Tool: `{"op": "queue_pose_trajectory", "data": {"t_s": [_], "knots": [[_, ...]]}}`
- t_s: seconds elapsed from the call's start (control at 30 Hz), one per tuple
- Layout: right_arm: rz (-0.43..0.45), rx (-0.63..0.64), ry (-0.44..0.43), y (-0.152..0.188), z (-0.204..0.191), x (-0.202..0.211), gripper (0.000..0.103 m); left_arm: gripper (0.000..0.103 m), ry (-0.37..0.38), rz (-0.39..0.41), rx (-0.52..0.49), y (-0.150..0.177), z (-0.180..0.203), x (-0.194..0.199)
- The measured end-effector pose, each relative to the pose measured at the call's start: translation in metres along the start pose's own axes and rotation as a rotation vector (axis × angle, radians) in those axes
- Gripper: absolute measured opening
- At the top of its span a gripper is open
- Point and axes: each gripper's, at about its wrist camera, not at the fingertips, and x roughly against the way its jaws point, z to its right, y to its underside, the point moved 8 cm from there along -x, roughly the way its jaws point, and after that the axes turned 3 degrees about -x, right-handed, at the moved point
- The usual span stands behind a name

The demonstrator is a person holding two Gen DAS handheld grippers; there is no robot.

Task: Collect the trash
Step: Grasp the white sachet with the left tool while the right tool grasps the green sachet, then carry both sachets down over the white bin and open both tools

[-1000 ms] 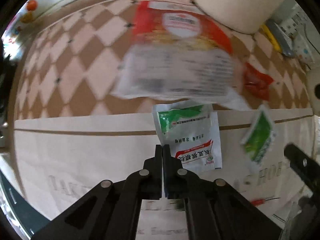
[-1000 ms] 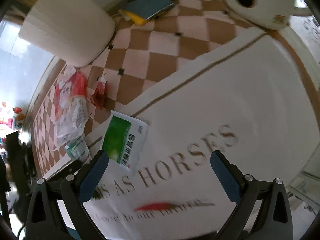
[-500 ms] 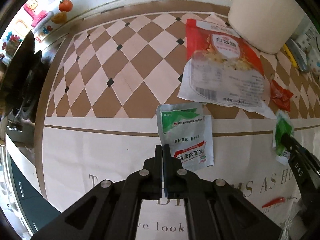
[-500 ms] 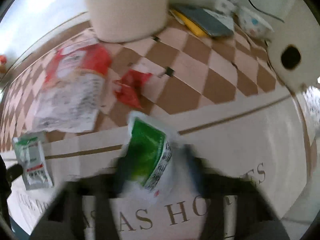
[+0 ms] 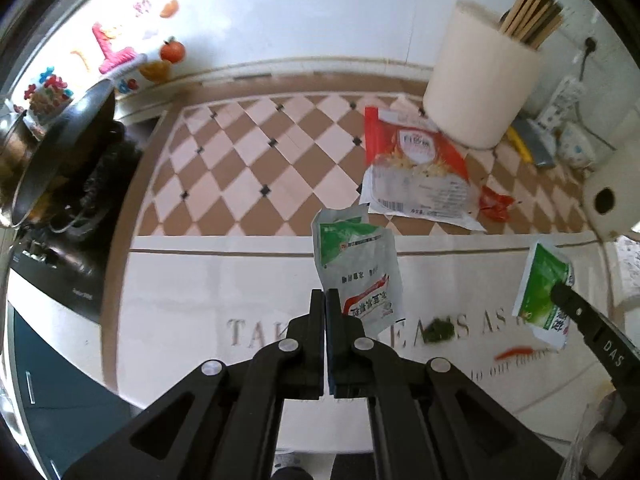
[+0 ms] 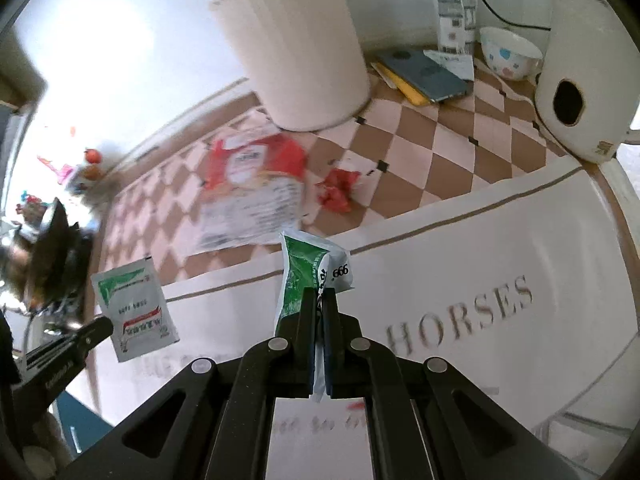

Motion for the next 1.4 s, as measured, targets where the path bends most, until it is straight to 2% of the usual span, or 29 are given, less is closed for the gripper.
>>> {"op": "queue_pose_trajectory", "data": {"t_s": [0.2,0.37,0.5,0.67,0.83,1.0,1.2,1.3,1.4], "knots": [[0.061,-0.009,-0.055,0.042,-0.029,0.054,0.003,0.000,0.024,0.058,-0.060,0.050,-0.032,0.051],[0.100,-0.032,-0.077,0.117,-0.061,0.098,0.003,0.000,0.029,0.067,-0.107,0.105,-0.063,0.074],[0.083,-0.045,-0.075,0.184,-0.080,0.110,0.003,0.000,0.039,0.027,-0.133,0.156,-0.088,0.075],[-0.020,-0.050,-0.051,0.274,-0.091,0.091,0.003,0.000,0.036,-0.095,-0.138,0.223,-0.111,0.040],[-0.176,-0.075,-0.038,0.352,-0.080,0.037,0.003,0.000,0.025,-0.243,-0.098,0.282,-0.130,-0.028],[-0.339,-0.100,-0.036,0.428,-0.060,-0.056,0.003,0.000,0.032,-0.408,-0.046,0.345,-0.141,-0.142],[-0.508,-0.131,-0.030,0.523,-0.024,-0.201,0.003,0.000,0.069,-0.586,0.068,0.431,-0.153,-0.298],[-0.563,-0.132,-0.012,0.557,-0.008,-0.263,0.003,0.000,0.074,-0.639,0.093,0.463,-0.156,-0.355],[-0.597,-0.108,0.003,0.584,0.002,-0.319,0.003,0.000,0.067,-0.670,0.094,0.487,-0.160,-0.392]]}}
